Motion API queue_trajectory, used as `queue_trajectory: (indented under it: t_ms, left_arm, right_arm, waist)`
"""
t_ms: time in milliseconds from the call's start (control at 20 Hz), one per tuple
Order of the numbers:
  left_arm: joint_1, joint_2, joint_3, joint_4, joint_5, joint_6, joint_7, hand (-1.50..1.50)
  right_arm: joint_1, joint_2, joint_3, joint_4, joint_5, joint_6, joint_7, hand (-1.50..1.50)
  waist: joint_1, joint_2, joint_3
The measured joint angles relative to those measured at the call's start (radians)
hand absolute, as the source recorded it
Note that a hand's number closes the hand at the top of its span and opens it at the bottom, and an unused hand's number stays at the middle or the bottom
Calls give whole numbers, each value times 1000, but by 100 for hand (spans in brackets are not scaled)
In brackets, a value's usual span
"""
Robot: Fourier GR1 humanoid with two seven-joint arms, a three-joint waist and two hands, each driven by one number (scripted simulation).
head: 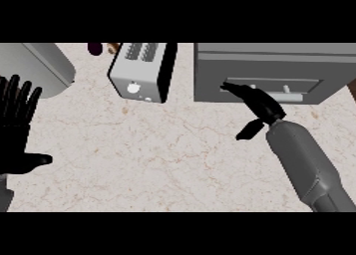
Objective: Pick up the cup, place it into the drawer and close the drawer
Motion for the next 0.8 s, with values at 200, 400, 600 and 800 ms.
queue_trajectory:
  t_ms: [200, 400, 600, 800]
  left_arm:
    - [-13, -11, 14, 34, -5, -38, -5, -150]
    - [-2, -20, 13, 36, -11, -60, -5, -150]
    - [-20, -25, 12, 50, -23, -71, -7, -150]
    - [-26, -29, 4, 45, -40, -64, -1, -150]
  right_arm:
    - [-98, -28, -44, 146, -13, 13, -96, -150]
    - [-174, -57, -69, 250, -15, 39, -150, -150]
    - [-216, -82, -83, 321, -14, 63, -208, -150]
    - [-237, -93, -100, 373, -24, 98, -239, -150]
  waist:
    - [7, -4, -2]
    - [20, -4, -3]
    - [33, 1, -2]
    - [41, 1, -1]
